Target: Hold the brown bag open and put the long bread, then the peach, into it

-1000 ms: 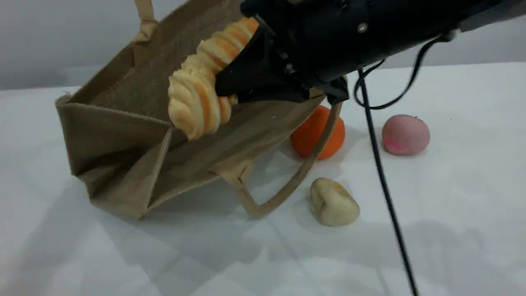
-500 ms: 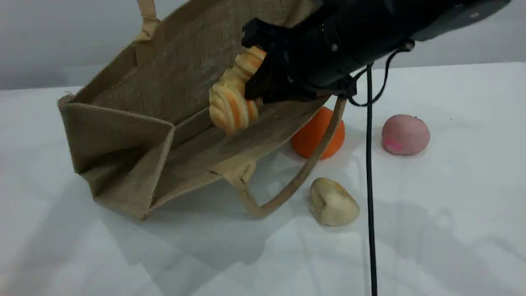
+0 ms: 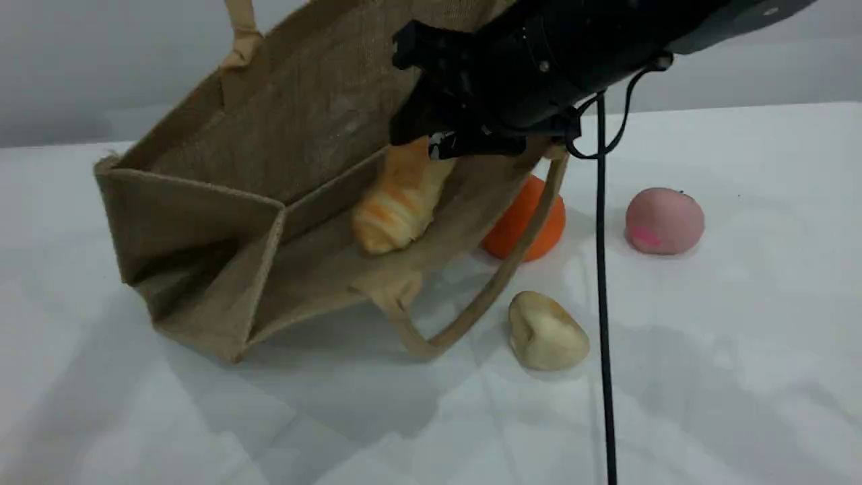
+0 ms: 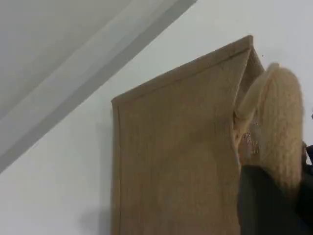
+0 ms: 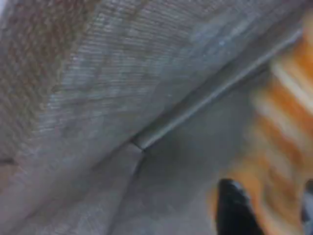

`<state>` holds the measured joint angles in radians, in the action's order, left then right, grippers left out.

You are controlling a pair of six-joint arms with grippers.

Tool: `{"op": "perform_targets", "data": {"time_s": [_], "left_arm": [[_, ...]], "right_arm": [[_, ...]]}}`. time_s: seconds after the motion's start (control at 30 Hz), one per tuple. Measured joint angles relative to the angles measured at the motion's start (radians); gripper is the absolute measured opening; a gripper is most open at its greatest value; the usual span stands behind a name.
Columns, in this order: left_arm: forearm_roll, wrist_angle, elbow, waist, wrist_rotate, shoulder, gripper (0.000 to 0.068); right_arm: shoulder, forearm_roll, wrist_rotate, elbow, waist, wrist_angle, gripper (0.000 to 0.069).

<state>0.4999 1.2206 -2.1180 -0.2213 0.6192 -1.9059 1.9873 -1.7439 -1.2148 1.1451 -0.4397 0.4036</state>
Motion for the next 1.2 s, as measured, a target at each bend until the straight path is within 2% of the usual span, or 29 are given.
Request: {"op": "perform_targets", "data": {"time_s": [0.1, 0.17, 0.27, 0.43, 0.7, 0.97, 1.1, 1.2], "left_arm": [[0.0, 0.001, 0.0, 0.0, 0.0, 0.0, 0.0099], [0.0, 0.001, 0.0, 0.0, 0.0, 0.0, 0.0099], [0.0, 0.001, 0.0, 0.0, 0.0, 0.0, 0.0099], [0.0, 0.001, 0.0, 0.0, 0.0, 0.0, 0.0099], [0.0, 0.001, 0.0, 0.0, 0.0, 0.0, 0.0099], [0.0, 0.001, 0.0, 0.0, 0.0, 0.0, 0.0099], [0.0, 0.001, 0.0, 0.0, 0.0, 0.0, 0.0099], [0.0, 0.001, 0.0, 0.0, 0.0, 0.0, 0.0099]], "right_arm": [[-0.001, 0.0, 0.008, 0.001, 0.001, 0.033, 0.0429], [-0.005, 0.0, 0.008, 0.001, 0.001, 0.047, 0.0482], [-0.023, 0.0, 0.009, 0.001, 0.002, 0.068, 0.0519], [-0.082, 0.032, 0.045, 0.001, 0.034, 0.115, 0.0524], [-0.228, 0.375, 0.287, 0.001, 0.132, 0.224, 0.0524], [-0.373, 0.751, 0.554, 0.001, 0.299, 0.322, 0.0524], [-0.375, 0.917, 0.681, 0.002, 0.403, 0.377, 0.0524], [-0.366, 1.018, 0.755, 0.011, 0.472, 0.373, 0.0524]]}}
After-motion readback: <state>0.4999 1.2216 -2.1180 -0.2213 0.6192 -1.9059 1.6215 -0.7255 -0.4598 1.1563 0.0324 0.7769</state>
